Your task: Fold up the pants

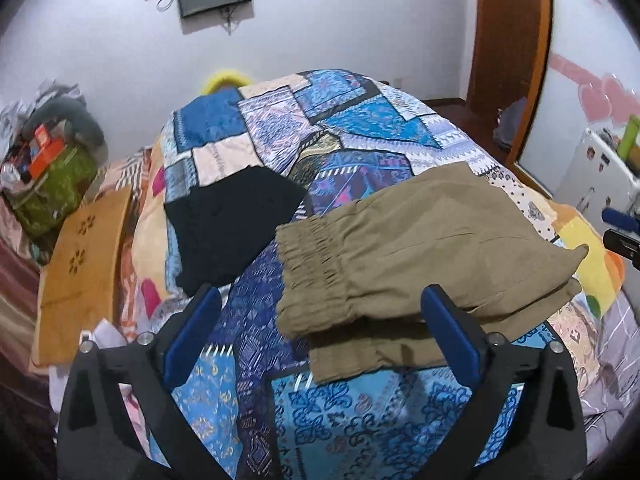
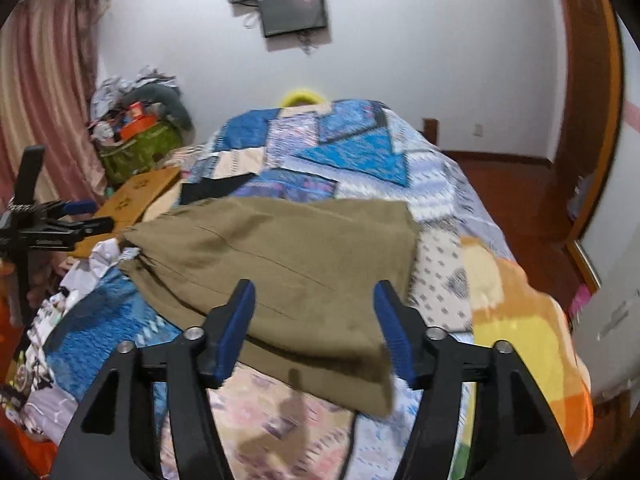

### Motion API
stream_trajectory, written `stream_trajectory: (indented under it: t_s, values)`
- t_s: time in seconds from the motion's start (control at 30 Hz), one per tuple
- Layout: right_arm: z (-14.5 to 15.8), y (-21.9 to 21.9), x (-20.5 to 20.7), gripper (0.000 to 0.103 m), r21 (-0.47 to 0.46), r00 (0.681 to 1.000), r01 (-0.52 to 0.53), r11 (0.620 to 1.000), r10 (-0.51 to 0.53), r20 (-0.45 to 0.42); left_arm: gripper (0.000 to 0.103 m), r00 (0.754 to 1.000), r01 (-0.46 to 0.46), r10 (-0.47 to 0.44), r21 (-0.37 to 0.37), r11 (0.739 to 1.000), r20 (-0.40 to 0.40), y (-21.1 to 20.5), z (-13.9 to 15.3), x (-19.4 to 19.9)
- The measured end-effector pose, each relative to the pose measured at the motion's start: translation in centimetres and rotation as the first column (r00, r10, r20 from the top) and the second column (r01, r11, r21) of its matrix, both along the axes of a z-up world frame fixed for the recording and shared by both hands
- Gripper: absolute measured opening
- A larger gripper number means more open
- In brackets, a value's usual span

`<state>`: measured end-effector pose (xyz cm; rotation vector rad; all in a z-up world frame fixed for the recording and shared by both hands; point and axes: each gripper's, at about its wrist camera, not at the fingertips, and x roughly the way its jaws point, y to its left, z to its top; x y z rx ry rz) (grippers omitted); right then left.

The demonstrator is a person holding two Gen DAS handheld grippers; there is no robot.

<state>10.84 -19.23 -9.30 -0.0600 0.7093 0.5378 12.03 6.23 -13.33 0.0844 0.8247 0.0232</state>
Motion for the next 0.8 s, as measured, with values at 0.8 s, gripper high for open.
stream_trajectory:
  t_s: [0.8]
  values:
    - [-6.2,10.8,2.2,0.07,-0.166,0.955,-0.291,0.942,0.274,-0.115,0.102,0.971,0.203,-0.19,0.081,0.976,-0.145,-6.1,-3.2,5.1]
